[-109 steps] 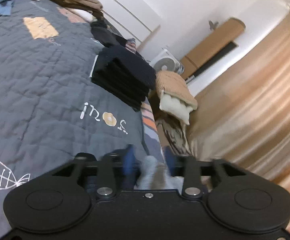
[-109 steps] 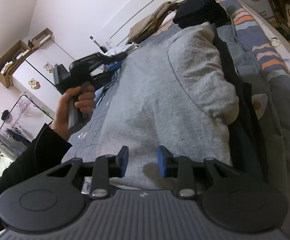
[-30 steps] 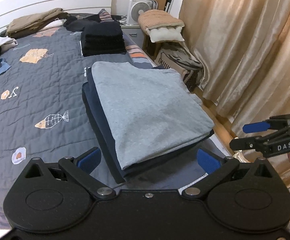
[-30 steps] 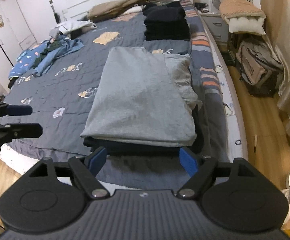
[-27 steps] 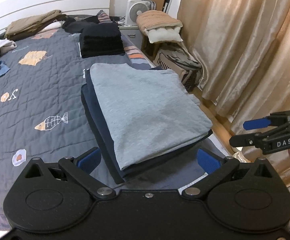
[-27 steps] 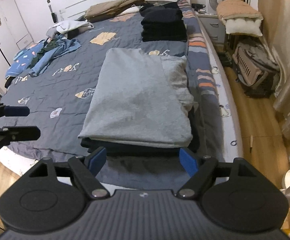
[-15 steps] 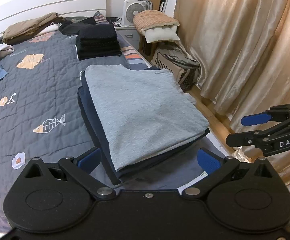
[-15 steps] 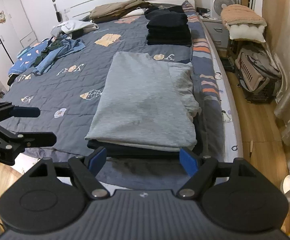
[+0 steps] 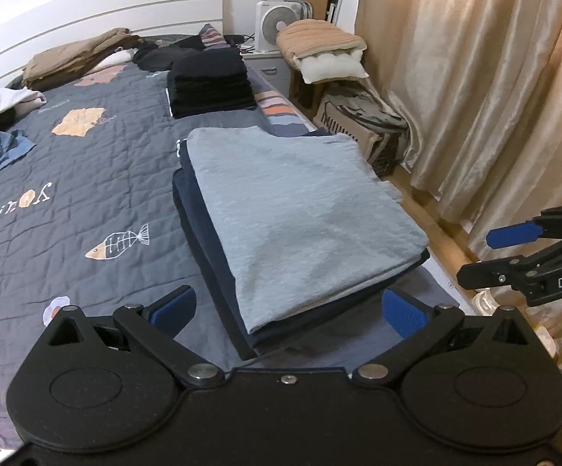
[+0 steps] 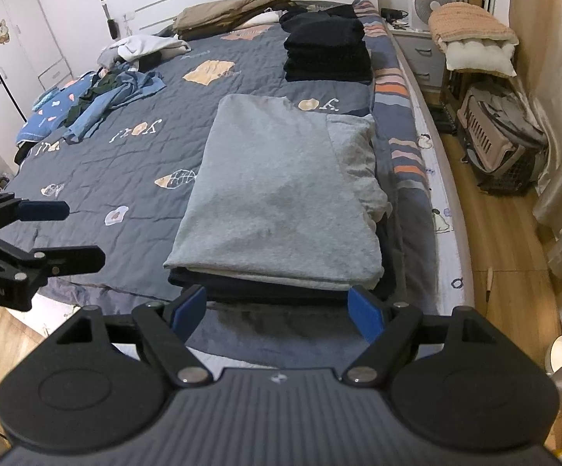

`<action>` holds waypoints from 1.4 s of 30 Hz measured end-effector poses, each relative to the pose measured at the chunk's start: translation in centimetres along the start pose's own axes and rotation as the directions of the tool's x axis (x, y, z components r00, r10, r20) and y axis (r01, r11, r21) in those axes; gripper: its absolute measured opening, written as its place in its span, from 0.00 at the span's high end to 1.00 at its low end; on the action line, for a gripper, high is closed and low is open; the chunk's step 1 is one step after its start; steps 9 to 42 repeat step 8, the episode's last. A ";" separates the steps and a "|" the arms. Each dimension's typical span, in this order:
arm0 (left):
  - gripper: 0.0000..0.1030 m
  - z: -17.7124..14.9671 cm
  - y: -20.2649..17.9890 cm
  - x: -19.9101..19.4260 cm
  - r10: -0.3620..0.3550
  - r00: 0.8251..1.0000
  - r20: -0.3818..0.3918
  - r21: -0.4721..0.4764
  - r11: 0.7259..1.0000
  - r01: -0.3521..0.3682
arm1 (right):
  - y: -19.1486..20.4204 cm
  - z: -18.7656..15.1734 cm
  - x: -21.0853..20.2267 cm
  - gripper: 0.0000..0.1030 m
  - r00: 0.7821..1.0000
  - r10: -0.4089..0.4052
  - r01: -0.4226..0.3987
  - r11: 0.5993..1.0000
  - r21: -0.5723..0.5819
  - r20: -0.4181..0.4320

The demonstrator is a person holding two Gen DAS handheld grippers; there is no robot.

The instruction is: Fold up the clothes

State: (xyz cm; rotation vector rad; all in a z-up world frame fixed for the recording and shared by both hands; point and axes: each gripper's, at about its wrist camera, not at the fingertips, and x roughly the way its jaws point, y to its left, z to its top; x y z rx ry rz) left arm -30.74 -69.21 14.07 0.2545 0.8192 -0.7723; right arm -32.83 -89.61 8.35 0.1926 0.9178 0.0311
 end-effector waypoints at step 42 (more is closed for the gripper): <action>0.00 -0.1 0.2 -0.3 0.008 1.000 0.012 -0.003 1.000 -0.008 | -0.1 0.2 0.1 0.23 1.000 0.007 -0.007 1.000 0.003 -0.001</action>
